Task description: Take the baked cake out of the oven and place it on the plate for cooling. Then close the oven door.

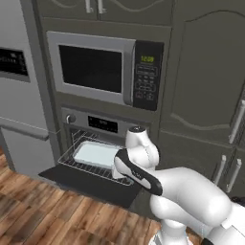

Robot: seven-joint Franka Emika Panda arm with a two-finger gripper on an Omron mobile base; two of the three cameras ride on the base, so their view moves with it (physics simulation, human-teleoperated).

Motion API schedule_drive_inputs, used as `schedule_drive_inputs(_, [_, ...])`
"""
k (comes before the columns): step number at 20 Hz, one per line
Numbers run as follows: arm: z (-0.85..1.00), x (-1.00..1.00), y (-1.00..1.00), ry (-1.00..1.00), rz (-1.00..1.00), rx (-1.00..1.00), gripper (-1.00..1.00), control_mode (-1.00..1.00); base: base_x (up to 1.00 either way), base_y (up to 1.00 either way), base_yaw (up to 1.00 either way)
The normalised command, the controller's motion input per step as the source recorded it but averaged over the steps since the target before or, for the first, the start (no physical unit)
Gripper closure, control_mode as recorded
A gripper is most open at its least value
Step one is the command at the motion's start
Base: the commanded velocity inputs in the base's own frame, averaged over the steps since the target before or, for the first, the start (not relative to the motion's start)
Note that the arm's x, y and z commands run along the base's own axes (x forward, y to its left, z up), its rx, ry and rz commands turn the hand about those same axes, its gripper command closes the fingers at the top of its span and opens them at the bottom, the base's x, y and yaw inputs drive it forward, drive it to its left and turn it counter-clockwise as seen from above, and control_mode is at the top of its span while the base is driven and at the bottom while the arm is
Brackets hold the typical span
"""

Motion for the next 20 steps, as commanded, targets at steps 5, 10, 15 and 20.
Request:
schedule_drive_inputs(5, [0.00, 0.00, 0.00, 0.00, 0.00, 0.00, 1.00, 1.00, 0.01, 0.00, 0.64])
schedule_drive_inputs(10, [0.00, 0.00, 0.00, 0.00, 0.00, 0.00, 1.00, 1.00, 0.09, 0.00, 0.58])
schedule_drive_inputs(15, [0.00, 0.00, 0.00, 0.00, 0.00, 0.00, 1.00, 1.00, 0.16, 0.04, 0.53])
schedule_drive_inputs(20, [0.00, 0.00, 0.00, 0.00, 0.00, 0.00, 1.00, 1.00, 0.21, 0.12, 0.49])
